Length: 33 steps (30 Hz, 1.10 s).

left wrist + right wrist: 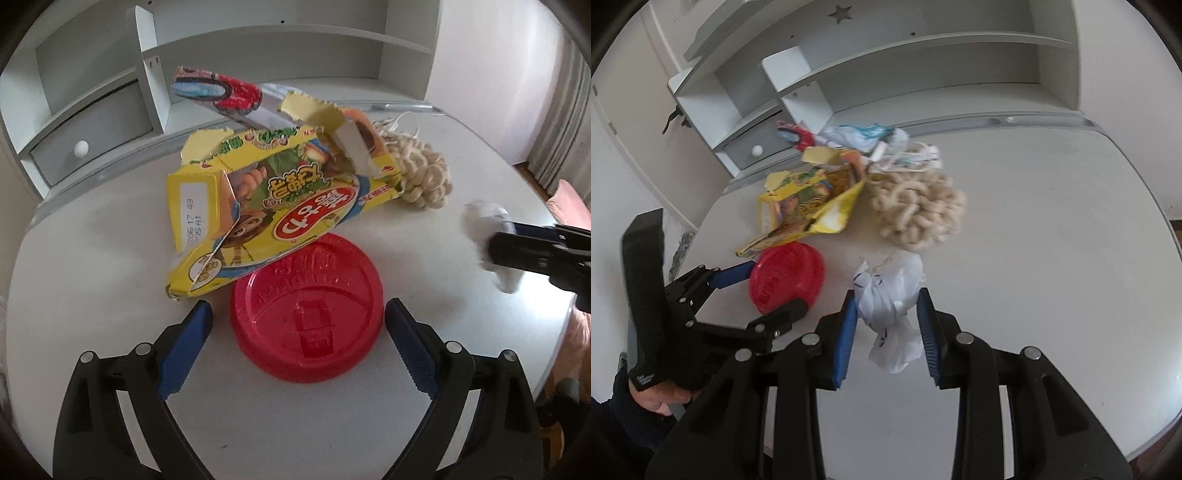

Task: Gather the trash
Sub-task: 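Grasp the red cup lid with the left tool while the right tool grasps the white tissue, then carry the red lid and tissue over the bin and open both tools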

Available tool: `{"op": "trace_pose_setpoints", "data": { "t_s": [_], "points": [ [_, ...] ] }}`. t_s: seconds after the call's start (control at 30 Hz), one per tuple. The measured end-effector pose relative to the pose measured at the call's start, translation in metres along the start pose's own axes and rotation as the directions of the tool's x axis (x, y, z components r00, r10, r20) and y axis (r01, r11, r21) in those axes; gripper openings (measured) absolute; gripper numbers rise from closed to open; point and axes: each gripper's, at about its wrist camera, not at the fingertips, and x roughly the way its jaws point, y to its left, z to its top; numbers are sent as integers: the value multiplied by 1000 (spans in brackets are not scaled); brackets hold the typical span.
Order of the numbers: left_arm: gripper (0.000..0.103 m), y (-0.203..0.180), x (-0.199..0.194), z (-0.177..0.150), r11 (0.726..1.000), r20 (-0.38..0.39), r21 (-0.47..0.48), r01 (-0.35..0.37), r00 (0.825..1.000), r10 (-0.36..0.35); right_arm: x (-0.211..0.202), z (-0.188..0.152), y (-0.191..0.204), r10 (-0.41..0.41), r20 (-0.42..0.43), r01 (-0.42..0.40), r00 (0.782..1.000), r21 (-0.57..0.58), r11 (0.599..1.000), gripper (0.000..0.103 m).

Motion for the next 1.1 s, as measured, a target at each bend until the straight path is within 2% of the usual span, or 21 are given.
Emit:
{"op": "trace_pose_setpoints", "data": {
  "t_s": [0.17,0.2,0.23,0.27,0.4,0.7,0.83,0.93,1.03,1.1],
  "points": [
    [91,-2,3,3,1000,-5,-4,-23,1000,23,-5,-6,-8,0,8,0,1000,23,1000,33],
    [89,-2,2,2,1000,-5,-11,-27,1000,27,-7,-6,-8,-1,10,1,1000,24,1000,33],
    [80,-2,0,2,999,2,-19,-32,999,32,-9,-7,-10,-2,14,2,1000,26,1000,33],
    [80,-1,-2,2,999,9,-25,-39,999,39,-10,-8,-10,-3,16,2,1000,28,1000,33],
    [78,-3,-13,-5,999,-8,-40,20,1000,-20,-16,-12,-14,-7,26,6,1000,35,999,33],
    [78,-45,-56,-16,995,41,48,85,995,-87,-39,-33,-37,-40,60,35,997,81,996,33],
    [78,-91,-60,0,982,66,121,147,986,-156,-65,-50,-67,-98,94,84,991,141,986,33],
    [78,-132,-59,8,963,73,183,200,974,-216,-94,-70,-102,-179,129,148,975,218,965,33],
    [78,-186,-58,15,925,68,268,269,953,-297,-128,-94,-143,-300,152,244,942,306,920,33],
    [78,-224,-58,17,890,57,322,322,932,-358,-153,-117,-173,-368,153,288,917,385,877,33]
  ]
}}
